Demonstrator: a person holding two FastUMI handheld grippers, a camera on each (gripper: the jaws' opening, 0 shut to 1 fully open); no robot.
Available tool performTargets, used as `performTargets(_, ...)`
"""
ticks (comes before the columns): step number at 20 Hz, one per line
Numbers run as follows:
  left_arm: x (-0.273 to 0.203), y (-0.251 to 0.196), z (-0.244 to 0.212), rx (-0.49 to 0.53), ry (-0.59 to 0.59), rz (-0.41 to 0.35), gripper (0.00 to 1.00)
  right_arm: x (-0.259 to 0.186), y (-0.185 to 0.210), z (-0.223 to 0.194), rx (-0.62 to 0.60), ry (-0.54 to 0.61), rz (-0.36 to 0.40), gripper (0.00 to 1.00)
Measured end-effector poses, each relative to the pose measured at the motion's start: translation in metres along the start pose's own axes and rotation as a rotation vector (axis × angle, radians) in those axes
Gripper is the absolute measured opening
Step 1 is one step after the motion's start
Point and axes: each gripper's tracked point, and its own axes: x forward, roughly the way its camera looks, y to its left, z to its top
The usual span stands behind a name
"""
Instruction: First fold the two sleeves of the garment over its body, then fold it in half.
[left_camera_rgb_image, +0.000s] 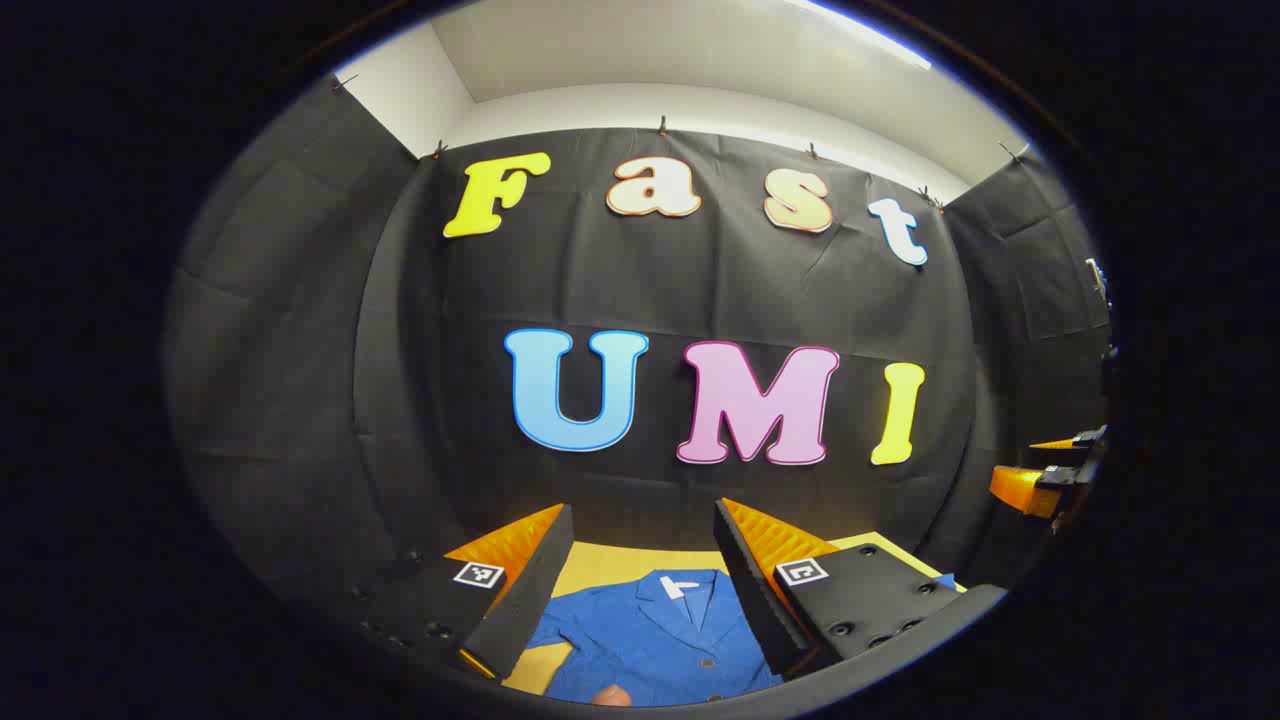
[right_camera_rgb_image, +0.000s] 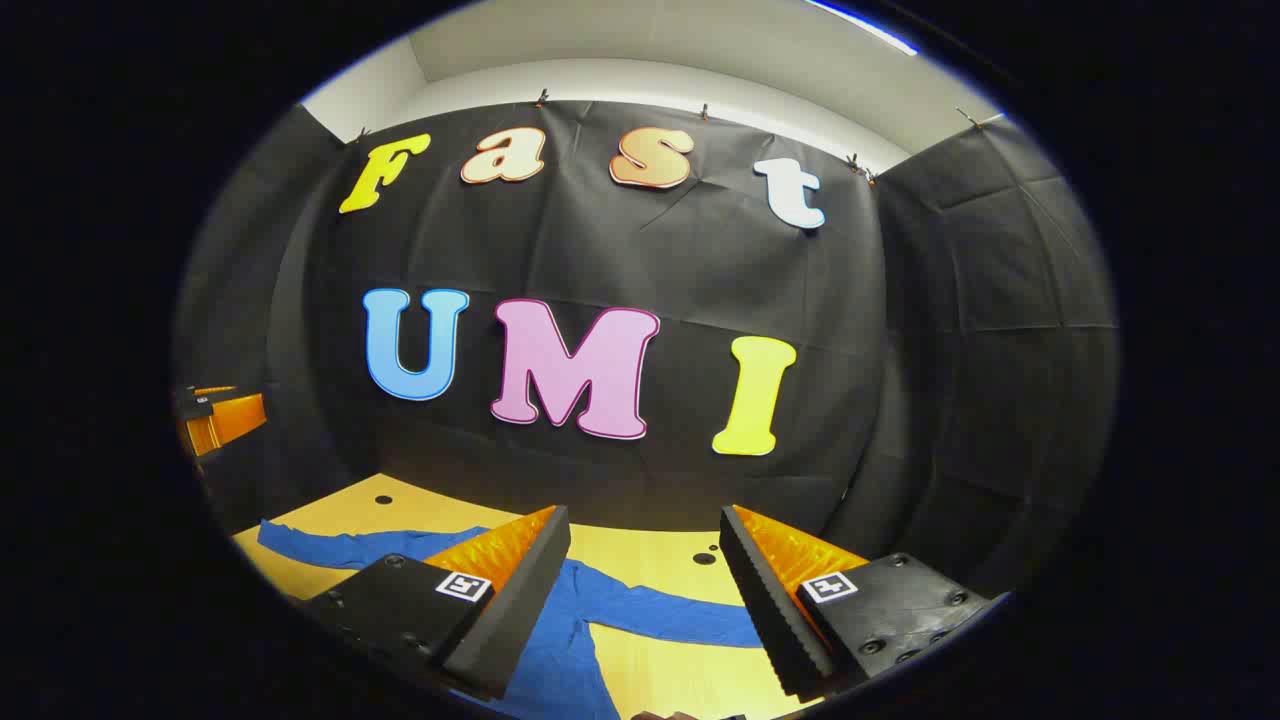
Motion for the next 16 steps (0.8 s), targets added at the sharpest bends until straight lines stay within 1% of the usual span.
performTargets(3, -0.001, -0.002, 0.004, 0.031, -0.007, -0.004, 0.81, -0.001, -0.002, -0.003, 0.015, 0.014, -0.013, 0.96)
performTargets(4, -0.002, -0.003, 0.003, 0.035, -0.003, -0.008, 0.81, -0.001, -0.001, -0.003, 0.023, 0.016, -0.013, 0.92)
performTargets(6, -0.005, -0.001, 0.001, 0.038, 0.005, -0.010, 0.81, 0.000, 0.002, -0.002, 0.024, 0.015, -0.014, 0.92)
performTargets(7, -0.007, 0.003, 0.000, 0.039, 0.008, -0.005, 0.81, 0.001, 0.003, -0.002, 0.021, 0.013, -0.014, 0.96)
performTargets(11, -0.016, 0.021, -0.007, 0.041, 0.026, 0.025, 0.81, 0.004, 0.011, -0.009, 0.049, 0.038, -0.006, 0.96)
performTargets(12, -0.017, 0.025, -0.006, 0.039, 0.024, 0.032, 0.81, 0.003, 0.012, -0.010, 0.054, 0.040, -0.006, 0.92)
performTargets(13, -0.020, 0.029, -0.006, 0.037, 0.021, 0.041, 0.81, 0.005, 0.014, -0.010, 0.055, 0.041, -0.002, 0.96)
performTargets(14, -0.021, 0.033, -0.006, 0.038, 0.020, 0.050, 0.81, 0.006, 0.014, -0.010, 0.047, 0.039, 0.001, 0.96)
performTargets(15, -0.024, 0.037, -0.006, 0.039, 0.020, 0.059, 0.81, 0.008, 0.013, -0.011, 0.037, 0.038, 0.000, 0.92)
performTargets(16, -0.025, 0.040, -0.007, 0.038, 0.017, 0.065, 0.81, 0.008, 0.012, -0.011, 0.031, 0.038, 0.002, 0.96)
